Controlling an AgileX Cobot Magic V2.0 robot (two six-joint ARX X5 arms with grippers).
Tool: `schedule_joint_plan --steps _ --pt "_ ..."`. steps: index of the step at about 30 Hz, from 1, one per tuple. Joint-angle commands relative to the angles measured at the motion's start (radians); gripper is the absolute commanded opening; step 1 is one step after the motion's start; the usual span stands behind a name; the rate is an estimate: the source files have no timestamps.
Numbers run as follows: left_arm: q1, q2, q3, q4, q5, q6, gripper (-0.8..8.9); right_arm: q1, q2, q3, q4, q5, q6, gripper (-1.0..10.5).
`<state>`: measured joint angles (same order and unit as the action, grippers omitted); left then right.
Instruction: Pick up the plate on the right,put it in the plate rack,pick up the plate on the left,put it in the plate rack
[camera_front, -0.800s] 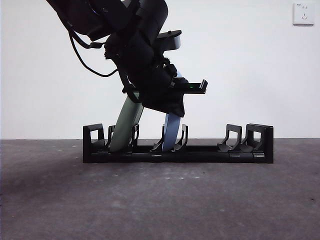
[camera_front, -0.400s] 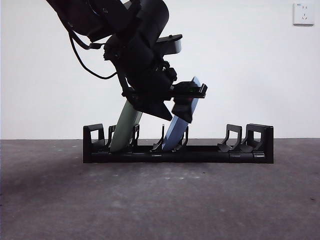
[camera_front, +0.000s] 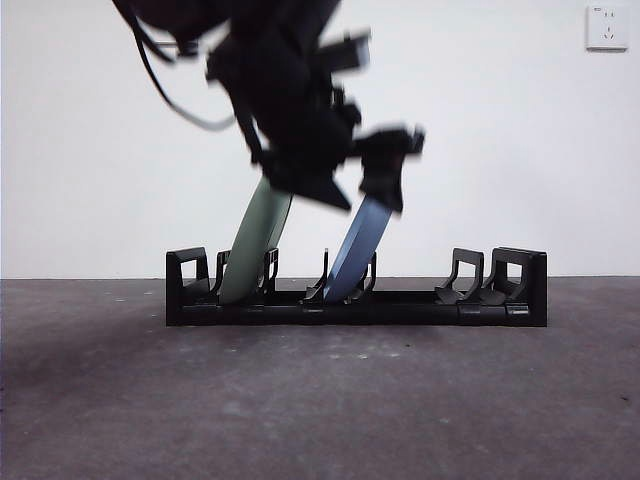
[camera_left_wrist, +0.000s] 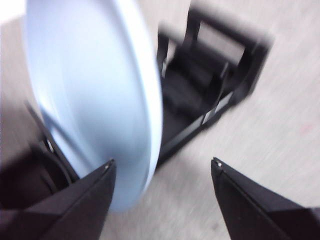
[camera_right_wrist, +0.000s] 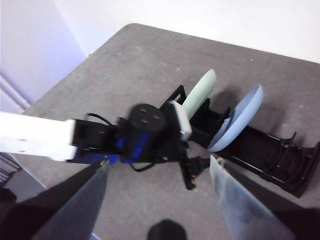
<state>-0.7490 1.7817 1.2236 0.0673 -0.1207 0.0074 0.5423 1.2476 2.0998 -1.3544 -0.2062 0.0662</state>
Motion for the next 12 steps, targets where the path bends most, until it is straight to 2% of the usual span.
schedule_joint_plan --steps 1,8,12 --pt "-0.015 -0.077 -0.006 -0.029 0.001 0.004 3.22 0.002 -0.002 -0.006 -0.024 0.019 -0.014 3.5" --pt "-0.045 -0.318 -0.006 -0.312 0.000 0.025 3.19 0.002 -0.002 -0.014 -0.024 0.024 -0.023 3.5" --pt "-0.056 -0.500 -0.006 -0.495 0.001 0.027 3.19 0.002 -0.014 -0.085 -0.024 0.023 -0.034 3.5"
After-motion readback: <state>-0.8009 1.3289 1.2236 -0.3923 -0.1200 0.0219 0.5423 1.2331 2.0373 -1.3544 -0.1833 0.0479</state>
